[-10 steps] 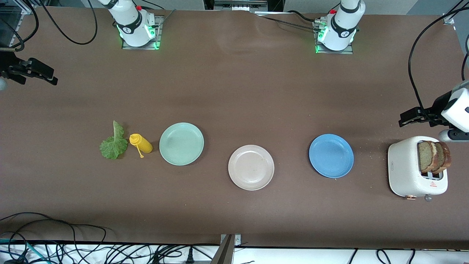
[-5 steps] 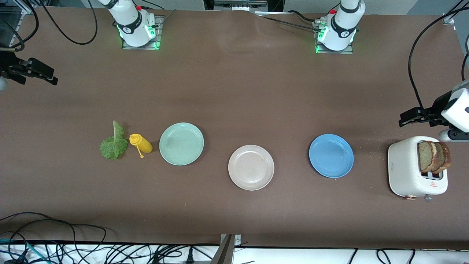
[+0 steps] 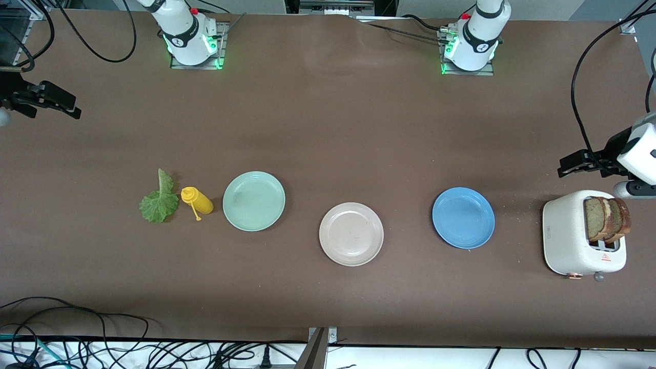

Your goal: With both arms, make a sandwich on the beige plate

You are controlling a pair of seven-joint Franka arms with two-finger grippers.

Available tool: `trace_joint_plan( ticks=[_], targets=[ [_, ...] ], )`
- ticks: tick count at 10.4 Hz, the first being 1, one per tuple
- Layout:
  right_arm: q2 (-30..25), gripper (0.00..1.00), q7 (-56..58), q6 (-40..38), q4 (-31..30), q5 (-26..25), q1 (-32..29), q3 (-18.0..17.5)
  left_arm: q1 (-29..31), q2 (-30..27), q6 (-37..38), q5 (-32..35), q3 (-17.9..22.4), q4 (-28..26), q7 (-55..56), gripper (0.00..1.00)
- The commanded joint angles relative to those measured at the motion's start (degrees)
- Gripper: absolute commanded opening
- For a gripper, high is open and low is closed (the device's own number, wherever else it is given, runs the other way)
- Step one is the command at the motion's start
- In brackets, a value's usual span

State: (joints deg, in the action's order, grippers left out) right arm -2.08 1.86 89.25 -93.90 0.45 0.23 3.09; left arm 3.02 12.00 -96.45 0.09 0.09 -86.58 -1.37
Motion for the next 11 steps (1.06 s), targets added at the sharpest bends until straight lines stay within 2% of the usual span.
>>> trace_joint_plan(
  ticks=[1,5,7,11],
  targets=[
    [-0.73,1.0,0.6,-0.39,-0.41,1.13,-0.06,-0.1,0.06,-0.31,0.47,1.05,-0.09,-0.17,0.41,1.0],
    [-0.73,1.0,0.6,-0.39,-0.41,1.13,-0.06,-0.01,1.1,-0.05,0.29,1.58,0.26,0.7,-0.56,1.0],
    [-0.73,1.0,0.6,-0.39,-0.41,1.13,-0.06,-0.01,3.91,1.0,0.03,1.41,0.26,1.15,-6.49,1.0],
    [-0.73,1.0,0.6,-0.39,-0.41,1.22,-0.06,-0.01,8.93,8.89,-5.22,1.32,0.35,5.97,-15.67,1.0]
  ],
)
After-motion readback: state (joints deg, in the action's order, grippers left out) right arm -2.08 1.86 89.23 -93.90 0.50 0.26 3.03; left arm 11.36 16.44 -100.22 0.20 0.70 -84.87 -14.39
